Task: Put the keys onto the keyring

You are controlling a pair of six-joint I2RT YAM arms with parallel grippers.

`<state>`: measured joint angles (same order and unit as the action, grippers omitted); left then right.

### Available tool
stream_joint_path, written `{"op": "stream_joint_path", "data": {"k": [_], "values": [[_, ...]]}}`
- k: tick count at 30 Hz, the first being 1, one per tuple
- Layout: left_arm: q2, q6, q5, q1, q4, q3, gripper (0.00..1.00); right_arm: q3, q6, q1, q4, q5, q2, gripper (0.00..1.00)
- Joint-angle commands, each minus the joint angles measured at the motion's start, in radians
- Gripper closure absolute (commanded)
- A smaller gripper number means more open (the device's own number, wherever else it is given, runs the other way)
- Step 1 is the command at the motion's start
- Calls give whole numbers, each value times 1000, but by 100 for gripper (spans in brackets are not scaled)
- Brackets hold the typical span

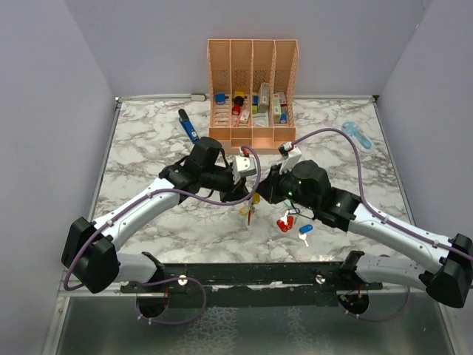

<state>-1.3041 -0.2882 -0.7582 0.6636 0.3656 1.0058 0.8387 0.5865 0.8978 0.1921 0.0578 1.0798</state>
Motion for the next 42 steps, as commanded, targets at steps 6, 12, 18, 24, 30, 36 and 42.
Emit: {"op": "stream_joint_path", "data": {"k": [6,12,18,24,30,36,42], "values": [[11,36,-12,8,-69,27,100,-48,16,4,4,17,-58,99],[11,43,-34,8,-74,31,100,-70,24,4,-19,11,-66,99],[8,38,-3,8,-68,17,100,-72,25,4,-46,-10,-85,99],[8,55,5,8,-69,9,100,-56,12,4,-54,-31,-88,99],[3,82,-2,8,-65,14,100,-56,1,6,-86,-56,-69,99],[-13,104,-2,8,-44,34,100,-47,-8,13,-101,-55,-50,99],[-15,133,-10,8,-45,46,100,-49,-15,14,-110,-44,-42,99]]}}
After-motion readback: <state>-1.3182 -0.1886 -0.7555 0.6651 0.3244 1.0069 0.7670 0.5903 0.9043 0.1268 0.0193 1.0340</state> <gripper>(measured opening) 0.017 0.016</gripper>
